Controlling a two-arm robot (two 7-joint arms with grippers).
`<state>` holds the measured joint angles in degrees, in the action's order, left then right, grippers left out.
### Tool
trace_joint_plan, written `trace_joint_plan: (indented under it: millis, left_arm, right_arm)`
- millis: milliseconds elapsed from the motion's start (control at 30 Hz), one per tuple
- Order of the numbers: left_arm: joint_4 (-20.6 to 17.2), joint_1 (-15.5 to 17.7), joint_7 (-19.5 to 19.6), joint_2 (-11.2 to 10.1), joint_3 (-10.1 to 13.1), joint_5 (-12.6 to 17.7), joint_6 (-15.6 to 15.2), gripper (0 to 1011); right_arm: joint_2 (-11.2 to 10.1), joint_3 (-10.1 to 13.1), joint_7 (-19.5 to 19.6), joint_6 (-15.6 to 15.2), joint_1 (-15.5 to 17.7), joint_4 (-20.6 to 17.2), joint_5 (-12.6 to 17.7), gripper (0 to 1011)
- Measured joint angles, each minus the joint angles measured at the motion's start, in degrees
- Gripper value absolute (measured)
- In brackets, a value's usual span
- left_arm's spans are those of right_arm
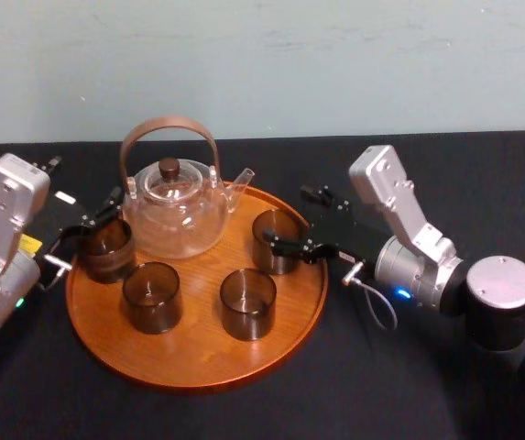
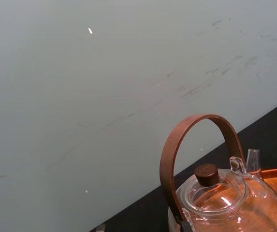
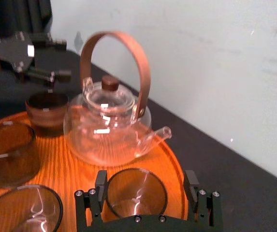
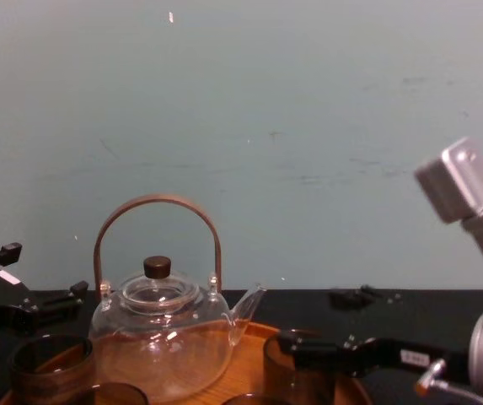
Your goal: Pick up the glass from the table and place it on the tray.
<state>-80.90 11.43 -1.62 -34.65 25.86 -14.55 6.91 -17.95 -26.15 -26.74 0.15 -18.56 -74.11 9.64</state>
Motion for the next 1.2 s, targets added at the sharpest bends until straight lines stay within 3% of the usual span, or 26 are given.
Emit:
trace_joint_plan:
  millis: [433,833,1200]
  left_arm:
    - [0.0,0.0,0.0,0.0,0.0,0.0,0.0,1002]
    - [0.0,0.0,0.0,0.0,0.0,0.0,0.0,1001]
    - [0.0,0.0,0.0,0.0,0.0,0.0,0.0,1001]
  right_arm:
    - [-4.1,4.3,-0.8,1.1,4.2,-7.2,5.8,1002]
    - [-7.6,8.7,-0.5,3.3,7.6,-7.8,9.7,1002]
    - [-9.3,11.8,0.3,5.1,10.0,-7.1,11.5,1002]
